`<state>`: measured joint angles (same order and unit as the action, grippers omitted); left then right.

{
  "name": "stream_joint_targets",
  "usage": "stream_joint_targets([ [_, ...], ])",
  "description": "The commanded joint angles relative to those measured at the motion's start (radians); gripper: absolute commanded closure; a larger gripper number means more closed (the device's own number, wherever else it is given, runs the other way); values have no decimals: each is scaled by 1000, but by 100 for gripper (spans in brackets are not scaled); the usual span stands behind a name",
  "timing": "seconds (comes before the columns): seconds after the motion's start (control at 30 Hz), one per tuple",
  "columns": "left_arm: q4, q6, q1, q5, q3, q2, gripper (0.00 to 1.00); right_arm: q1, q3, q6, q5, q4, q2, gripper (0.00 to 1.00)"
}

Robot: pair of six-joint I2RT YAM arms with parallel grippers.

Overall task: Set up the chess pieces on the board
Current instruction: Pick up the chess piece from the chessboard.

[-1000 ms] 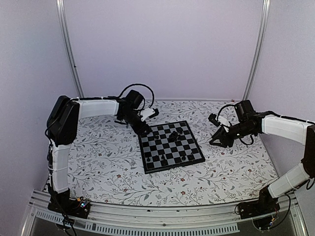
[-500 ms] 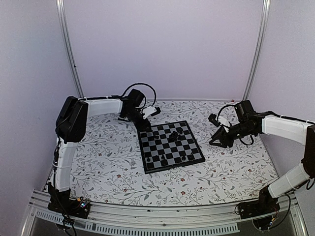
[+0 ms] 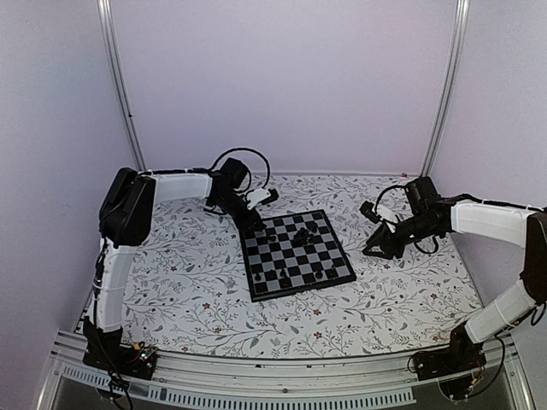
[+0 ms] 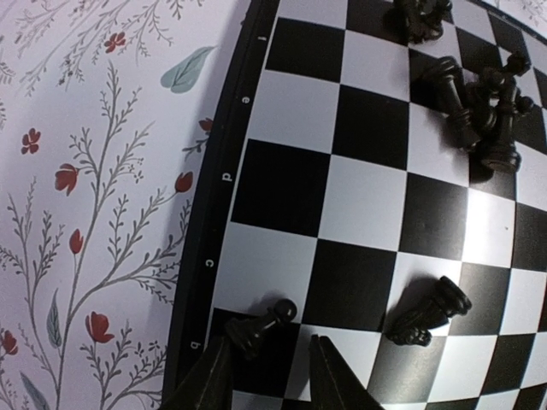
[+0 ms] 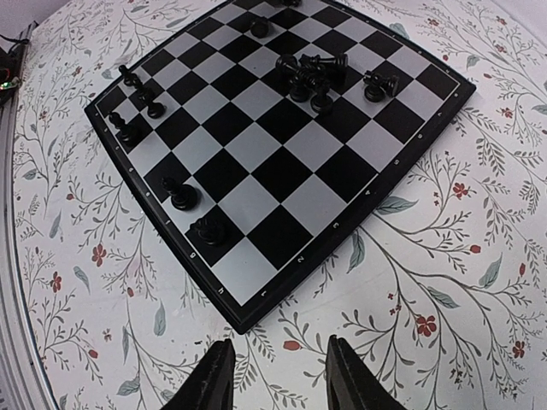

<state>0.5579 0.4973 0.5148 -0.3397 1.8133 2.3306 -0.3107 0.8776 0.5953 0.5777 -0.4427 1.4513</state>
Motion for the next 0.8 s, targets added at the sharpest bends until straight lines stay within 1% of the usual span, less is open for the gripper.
stream_joint_targets([
  [0.0, 16, 1, -9, -19, 12, 39, 67, 6, 0, 8, -1, 10, 17, 61],
  [0.4, 8, -18, -8, -9, -18, 24, 71, 6, 3, 10, -6, 8, 36, 62],
  [0.6, -6, -27, -8, -39, -52, -10, 74, 7, 6, 11, -4, 7, 42, 62],
  [0.77, -23, -45, -9, -65, -72, -34, 78, 7, 8, 11, -4, 5, 44, 62],
])
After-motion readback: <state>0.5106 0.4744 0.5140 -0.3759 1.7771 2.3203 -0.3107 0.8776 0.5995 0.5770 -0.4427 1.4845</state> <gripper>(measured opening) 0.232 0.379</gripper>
